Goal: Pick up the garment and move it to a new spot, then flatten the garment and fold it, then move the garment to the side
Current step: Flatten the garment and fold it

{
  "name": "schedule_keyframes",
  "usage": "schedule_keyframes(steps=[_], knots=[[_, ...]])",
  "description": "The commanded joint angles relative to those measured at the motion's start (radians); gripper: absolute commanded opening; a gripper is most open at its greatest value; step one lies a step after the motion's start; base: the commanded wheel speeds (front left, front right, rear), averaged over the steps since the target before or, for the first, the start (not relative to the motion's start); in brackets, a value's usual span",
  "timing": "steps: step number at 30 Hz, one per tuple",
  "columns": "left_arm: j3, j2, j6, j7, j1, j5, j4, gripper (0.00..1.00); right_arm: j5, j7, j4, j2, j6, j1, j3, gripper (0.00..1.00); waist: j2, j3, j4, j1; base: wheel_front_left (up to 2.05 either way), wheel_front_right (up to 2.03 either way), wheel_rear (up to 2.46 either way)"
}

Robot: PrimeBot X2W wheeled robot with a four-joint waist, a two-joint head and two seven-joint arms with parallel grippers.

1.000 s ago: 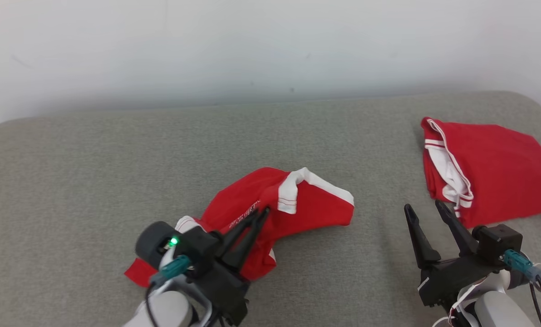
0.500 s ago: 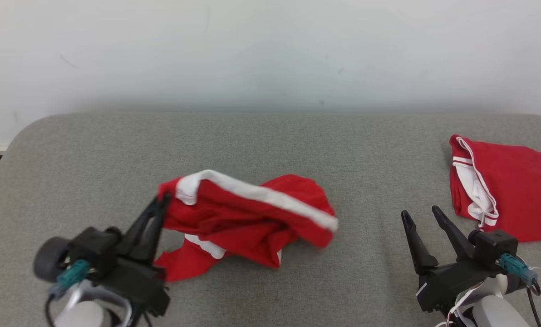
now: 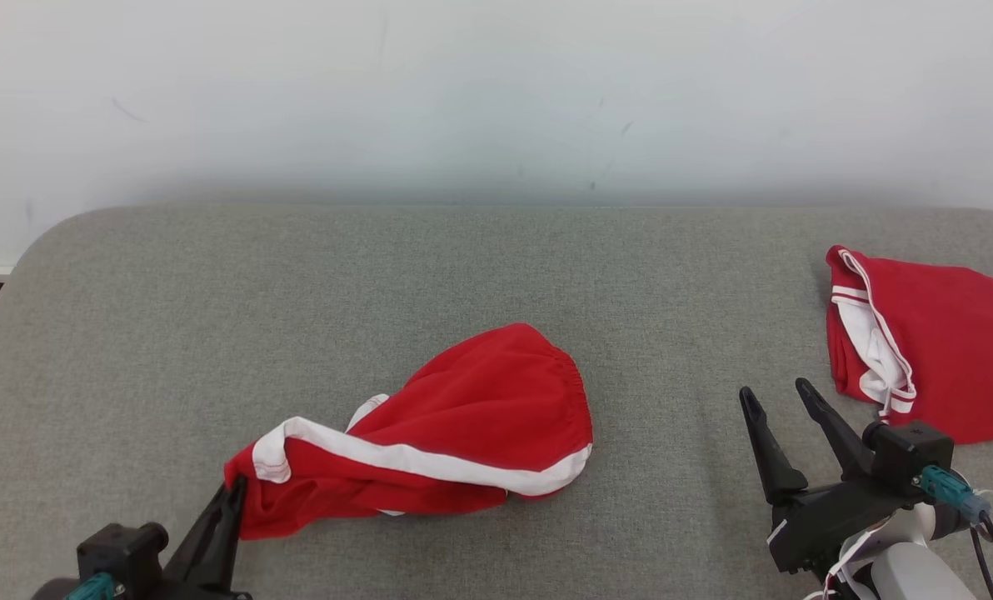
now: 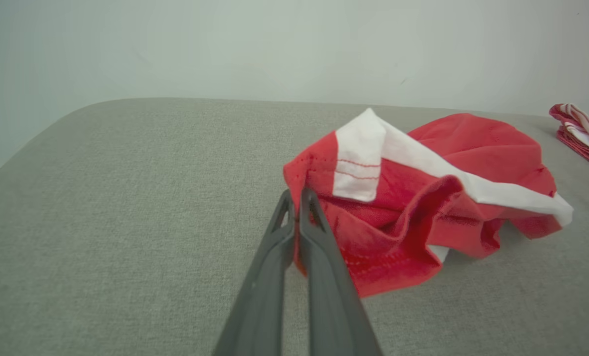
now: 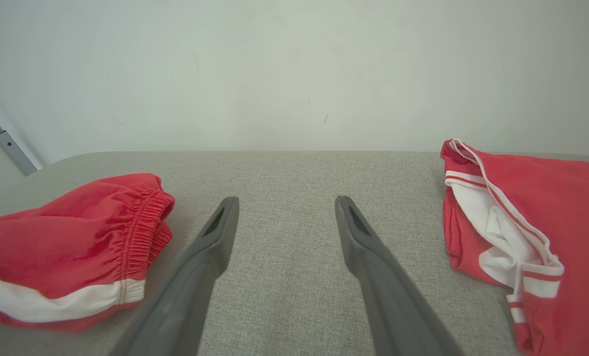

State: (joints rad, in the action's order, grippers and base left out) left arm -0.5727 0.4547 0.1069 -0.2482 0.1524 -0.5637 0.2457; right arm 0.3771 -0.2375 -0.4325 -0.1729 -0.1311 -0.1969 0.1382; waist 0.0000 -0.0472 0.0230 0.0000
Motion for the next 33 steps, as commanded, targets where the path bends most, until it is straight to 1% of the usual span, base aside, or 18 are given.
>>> schedule_keyframes(steps=[1, 5, 6, 7, 8, 9, 10, 11, 14, 17, 24, 27, 30, 33], knots=[[0.013, -0.013, -0.015, -0.011, -0.011, -0.017, 0.031, 0.0, 0.006, -0.001, 0.002, -0.009, 0.001, -0.002, -0.001, 1.0, 0.0, -0.002, 0.001, 0.0, 0.0, 0.0, 0.0], [0.034, -0.039, -0.056, -0.016, -0.01, -0.026, 0.116, 0.0, 0.005, 0.002, 0.005, -0.012, 0.001, -0.005, -0.001, 1.0, 0.0, -0.008, 0.003, 0.0, 0.0, 0.0, 0.0], [0.038, -0.046, -0.065, -0.017, -0.009, -0.021, 0.131, 0.24, 0.005, 0.002, 0.006, -0.013, 0.001, -0.005, -0.001, 1.0, 0.0, -0.009, 0.004, 0.0, 0.0, 0.0, 0.0], [0.051, -0.054, -0.066, -0.018, -0.005, -0.016, 0.138, 0.44, 0.005, 0.003, 0.006, -0.013, 0.001, -0.004, -0.002, 1.0, 0.0, -0.009, 0.005, 0.0, 0.0, 0.0, 0.0], [0.051, -0.054, -0.066, -0.018, -0.005, -0.016, 0.138, 0.44, 0.005, 0.003, 0.006, -0.013, 0.001, -0.004, -0.002, 1.0, 0.0, -0.009, 0.005, 0.0, 0.0, 0.0, 0.0], [0.067, -0.061, -0.071, -0.018, -0.002, -0.011, 0.143, 0.66, 0.005, 0.003, 0.006, -0.015, 0.001, -0.004, -0.003, 1.0, 0.0, -0.01, 0.006, 0.0, 0.0, 0.0, 0.0], [0.08, -0.067, -0.072, -0.019, -0.004, -0.005, 0.149, 0.91, 0.005, 0.003, 0.006, -0.015, 0.001, -0.004, -0.004, 1.0, 0.0, -0.011, 0.007, 0.0, 0.0, 0.0, 0.0], [0.092, -0.072, -0.08, -0.019, -0.007, 0.005, 0.156, 1.0, 0.005, 0.003, 0.006, -0.016, 0.001, -0.003, -0.005, 1.0, 0.0, -0.011, 0.008, 0.0, 0.0, 0.0, 0.0], [0.127, -0.094, -0.084, -0.019, -0.015, 0.034, 0.154, 1.0, 0.004, 0.004, 0.007, -0.016, 0.001, -0.002, -0.007, 1.0, 0.0, -0.011, 0.011, 0.0, 0.0, 0.0, 0.0], [0.171, -0.104, -0.088, -0.019, -0.025, 0.076, 0.146, 1.0, 0.003, 0.003, 0.009, -0.012, 0.001, 0.001, -0.008, 1.0, 0.0, -0.012, 0.016, 0.0, 0.0, 0.0, 0.0], [0.189, -0.134, -0.098, -0.019, -0.027, 0.132, 0.115, 1.0, 0.001, 0.004, 0.009, -0.004, 0.001, 0.003, -0.012, 1.0, 0.0, -0.017, 0.029, 0.0, 0.0, 0.0, 0.0], [0.2, -0.155, -0.105, -0.019, -0.032, 0.135, 0.108, 1.0, 0.005, 0.006, 0.007, -0.002, 0.001, 0.0, -0.008, 1.0, 0.0, -0.019, 0.032, 0.0, 0.0, 0.0, 0.0], [0.205, -0.158, -0.111, -0.019, -0.037, 0.133, 0.15, 1.0, 0.011, 0.008, 0.004, 0.0, 0.001, -0.005, 0.001, 1.0, 0.0, -0.021, 0.031, 0.0, 0.0, 0.0, 0.0], [0.213, -0.165, -0.126, -0.019, -0.029, 0.128, 0.188, 1.0, 0.015, 0.007, 0.003, -0.002, 0.001, -0.01, 0.003, 1.0, 0.0, -0.023, 0.029, 0.0, 0.0, 0.0, 0.0]])
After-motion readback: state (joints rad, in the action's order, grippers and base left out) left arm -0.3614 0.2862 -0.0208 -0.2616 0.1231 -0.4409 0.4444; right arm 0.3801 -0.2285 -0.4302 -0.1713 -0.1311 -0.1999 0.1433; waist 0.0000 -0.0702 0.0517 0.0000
